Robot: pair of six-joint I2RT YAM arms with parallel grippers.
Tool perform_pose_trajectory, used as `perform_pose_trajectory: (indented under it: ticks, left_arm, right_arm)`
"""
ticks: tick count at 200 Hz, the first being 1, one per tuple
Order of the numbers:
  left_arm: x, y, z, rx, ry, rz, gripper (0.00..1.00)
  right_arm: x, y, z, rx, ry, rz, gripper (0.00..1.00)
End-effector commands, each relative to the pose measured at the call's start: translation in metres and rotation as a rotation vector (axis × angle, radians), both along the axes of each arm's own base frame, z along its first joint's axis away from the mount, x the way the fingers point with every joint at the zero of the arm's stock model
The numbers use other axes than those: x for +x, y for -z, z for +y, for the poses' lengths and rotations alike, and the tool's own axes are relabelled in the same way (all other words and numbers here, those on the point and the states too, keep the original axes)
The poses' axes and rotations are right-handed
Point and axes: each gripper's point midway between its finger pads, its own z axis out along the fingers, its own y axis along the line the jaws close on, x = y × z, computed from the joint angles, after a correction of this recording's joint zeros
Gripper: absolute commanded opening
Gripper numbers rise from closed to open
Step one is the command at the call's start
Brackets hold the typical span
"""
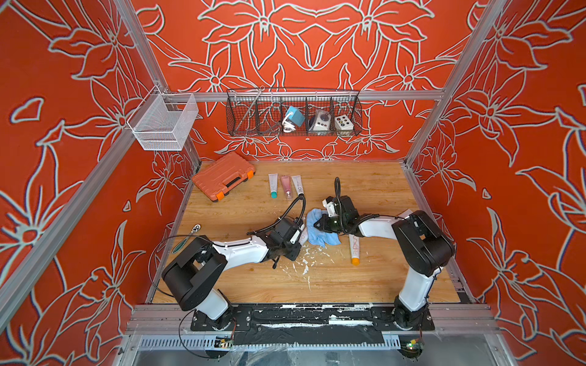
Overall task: Wipe the surface of the toothpaste tube
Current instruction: Wipe the dirt from the toothpaste tube.
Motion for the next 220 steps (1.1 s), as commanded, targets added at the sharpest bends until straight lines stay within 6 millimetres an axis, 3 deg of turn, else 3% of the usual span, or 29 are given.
perform_pose_trajectory:
  ticks: [1,151,220]
  left_arm:
    - [0.009,-0.008,0.007,0.001,-0.041,-0.035,0.15]
    - [0.011,-0.008,0.009,0.010,-0.048,-0.037,0.15]
    - [0.011,-0.008,0.009,0.006,-0.048,-0.037,0.15]
  right_arm:
    - [-0.026,0.040,-0.016,-0.130,0.005,0.122,0.00]
    - [-0.102,0.039,0.032,-0.033,-0.107,0.170,0.00]
    - [-0.131,0.025,0.062,0.017,-0.180,0.155,0.00]
